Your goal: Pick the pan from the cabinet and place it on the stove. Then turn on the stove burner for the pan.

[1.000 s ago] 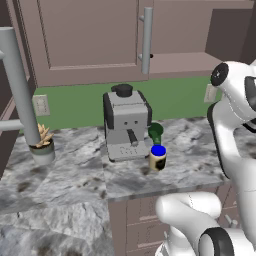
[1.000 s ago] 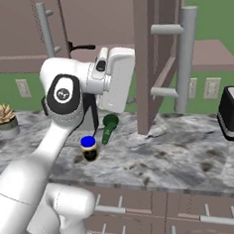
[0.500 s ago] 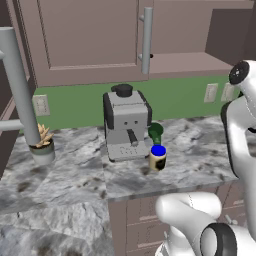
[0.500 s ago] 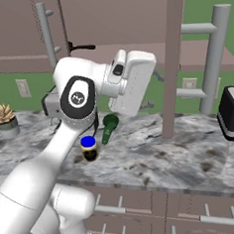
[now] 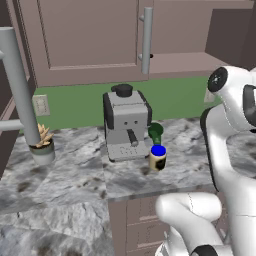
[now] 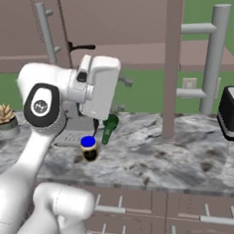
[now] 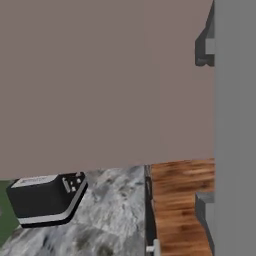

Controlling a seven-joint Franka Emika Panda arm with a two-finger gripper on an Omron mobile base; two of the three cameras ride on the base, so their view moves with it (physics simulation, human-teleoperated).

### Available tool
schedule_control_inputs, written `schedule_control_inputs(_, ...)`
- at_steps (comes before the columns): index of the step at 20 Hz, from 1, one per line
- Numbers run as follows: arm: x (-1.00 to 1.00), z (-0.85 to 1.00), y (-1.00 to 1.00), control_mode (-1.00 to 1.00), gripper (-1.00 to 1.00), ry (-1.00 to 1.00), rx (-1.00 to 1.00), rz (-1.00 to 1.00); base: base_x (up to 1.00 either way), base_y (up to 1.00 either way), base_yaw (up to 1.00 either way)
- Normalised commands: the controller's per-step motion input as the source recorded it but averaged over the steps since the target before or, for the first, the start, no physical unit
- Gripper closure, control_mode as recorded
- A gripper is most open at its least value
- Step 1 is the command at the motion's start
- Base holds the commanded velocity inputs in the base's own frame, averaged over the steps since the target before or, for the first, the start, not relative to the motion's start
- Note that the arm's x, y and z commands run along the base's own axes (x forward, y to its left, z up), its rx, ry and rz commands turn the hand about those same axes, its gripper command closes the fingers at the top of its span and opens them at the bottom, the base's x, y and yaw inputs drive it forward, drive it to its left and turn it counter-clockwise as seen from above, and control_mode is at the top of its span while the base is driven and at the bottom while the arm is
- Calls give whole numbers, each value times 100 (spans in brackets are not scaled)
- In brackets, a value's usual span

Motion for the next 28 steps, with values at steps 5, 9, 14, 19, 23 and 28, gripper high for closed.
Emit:
schedule_control_inputs(5, -14, 4, 100, -100, -100, -14, 0, 0, 0, 0, 0)
schedule_control_inputs(9, -6, 8, 100, -100, -100, -19, 0, 0, 0, 0, 0)
schedule_control_inputs(14, -5, 5, 100, -100, -100, -26, 0, 0, 0, 0, 0)
schedule_control_inputs(19, -2, 6, 100, -100, -100, -26, 2, 1, 0, 0, 0)
schedule_control_inputs(23, 4, 10, 87, -100, -100, -24, 12, 8, 0, 0, 0)
schedule_control_inputs(28, 17, 6, 63, -100, -100, -26, 16, 21, 0, 0, 0)
